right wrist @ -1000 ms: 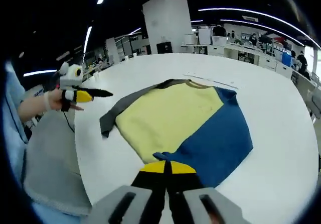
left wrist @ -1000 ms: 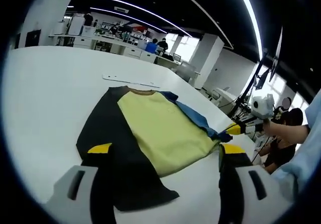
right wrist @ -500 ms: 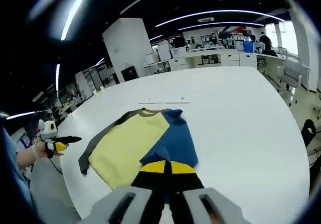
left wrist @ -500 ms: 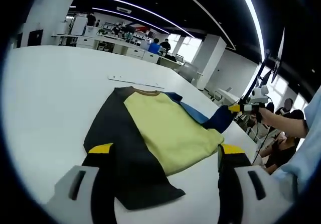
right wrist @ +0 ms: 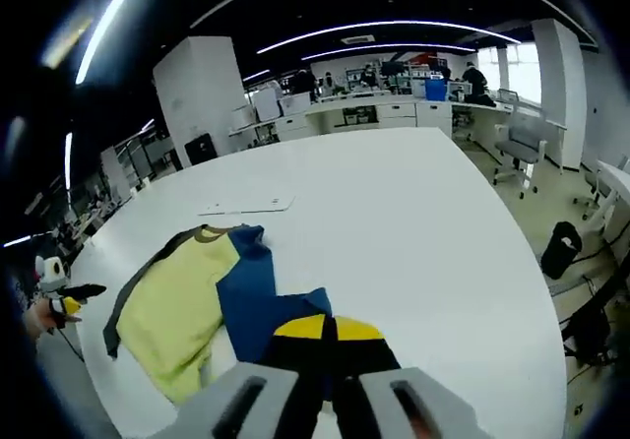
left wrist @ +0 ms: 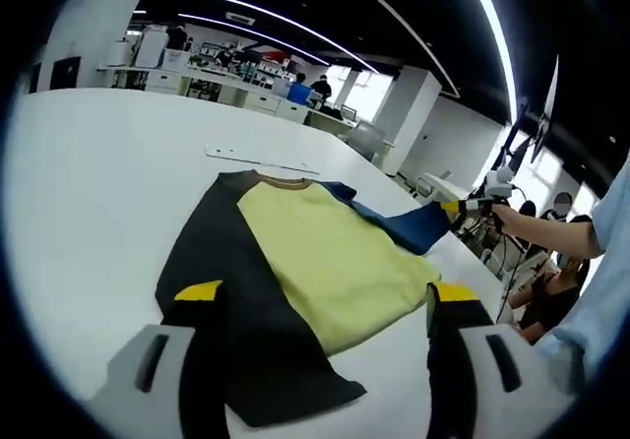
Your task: Fold the garment on the visible template until the final outline fits inside the template.
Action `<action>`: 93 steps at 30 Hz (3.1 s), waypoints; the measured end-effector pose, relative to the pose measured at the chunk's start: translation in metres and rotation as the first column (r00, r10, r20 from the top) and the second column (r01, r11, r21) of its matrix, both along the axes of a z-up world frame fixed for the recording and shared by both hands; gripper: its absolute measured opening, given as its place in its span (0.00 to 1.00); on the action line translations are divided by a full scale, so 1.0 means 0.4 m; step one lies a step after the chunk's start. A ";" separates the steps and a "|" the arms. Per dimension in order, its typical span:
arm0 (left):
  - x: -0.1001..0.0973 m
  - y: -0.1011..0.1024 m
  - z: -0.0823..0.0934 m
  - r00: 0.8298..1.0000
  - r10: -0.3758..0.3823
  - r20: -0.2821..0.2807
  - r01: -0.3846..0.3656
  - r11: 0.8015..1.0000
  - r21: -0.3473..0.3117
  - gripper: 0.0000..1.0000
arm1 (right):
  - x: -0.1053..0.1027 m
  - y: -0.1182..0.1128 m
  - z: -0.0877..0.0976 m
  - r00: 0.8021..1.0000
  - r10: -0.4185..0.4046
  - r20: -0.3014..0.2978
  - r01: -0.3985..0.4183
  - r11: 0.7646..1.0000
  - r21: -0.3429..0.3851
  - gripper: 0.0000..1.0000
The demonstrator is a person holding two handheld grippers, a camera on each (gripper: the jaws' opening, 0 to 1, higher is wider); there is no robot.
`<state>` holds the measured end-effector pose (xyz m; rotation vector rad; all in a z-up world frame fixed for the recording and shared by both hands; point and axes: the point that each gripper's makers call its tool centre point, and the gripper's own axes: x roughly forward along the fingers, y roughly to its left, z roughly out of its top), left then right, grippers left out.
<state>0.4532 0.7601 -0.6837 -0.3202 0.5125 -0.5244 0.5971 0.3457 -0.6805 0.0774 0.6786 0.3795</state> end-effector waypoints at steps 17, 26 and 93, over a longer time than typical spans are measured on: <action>-0.015 0.025 -0.033 0.999 0.027 -0.035 -0.027 1.000 -0.009 0.79 | 0.115 -0.213 -0.024 0.982 -0.189 -0.006 0.187 0.974 -0.127 0.00; -0.029 0.020 -0.051 0.997 0.031 -0.068 -0.031 0.999 -0.009 0.79 | 0.163 -0.307 -0.068 0.970 -0.244 -0.020 0.236 0.952 -0.194 0.00; -0.040 0.025 -0.042 0.995 0.053 -0.080 -0.056 0.998 -0.035 0.79 | 0.011 -0.122 -0.060 0.989 0.150 0.012 -0.147 0.978 -0.147 0.99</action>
